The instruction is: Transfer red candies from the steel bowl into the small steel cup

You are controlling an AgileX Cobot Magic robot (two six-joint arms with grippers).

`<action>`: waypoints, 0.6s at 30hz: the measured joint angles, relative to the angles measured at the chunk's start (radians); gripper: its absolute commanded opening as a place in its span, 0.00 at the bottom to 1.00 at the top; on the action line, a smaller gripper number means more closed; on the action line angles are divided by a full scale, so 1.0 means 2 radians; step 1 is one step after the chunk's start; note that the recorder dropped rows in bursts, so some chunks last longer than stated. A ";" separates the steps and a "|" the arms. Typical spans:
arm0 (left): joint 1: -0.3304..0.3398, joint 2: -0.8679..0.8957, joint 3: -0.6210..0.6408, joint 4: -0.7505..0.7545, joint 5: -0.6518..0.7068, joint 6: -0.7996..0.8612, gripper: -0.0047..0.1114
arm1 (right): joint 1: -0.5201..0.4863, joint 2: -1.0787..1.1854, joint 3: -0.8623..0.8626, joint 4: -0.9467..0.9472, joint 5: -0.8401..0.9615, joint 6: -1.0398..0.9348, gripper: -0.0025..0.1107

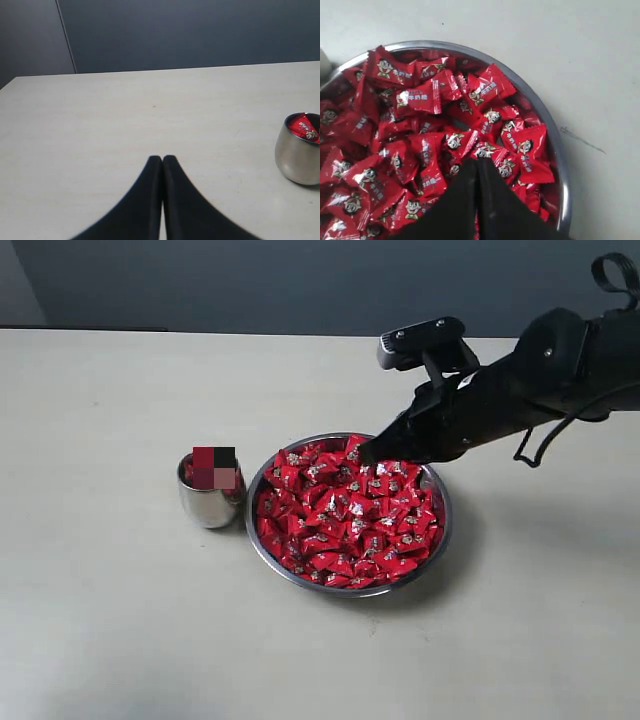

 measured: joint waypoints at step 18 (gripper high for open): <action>0.000 0.000 0.000 0.000 0.000 0.000 0.04 | 0.000 0.077 -0.046 0.050 0.084 -0.031 0.02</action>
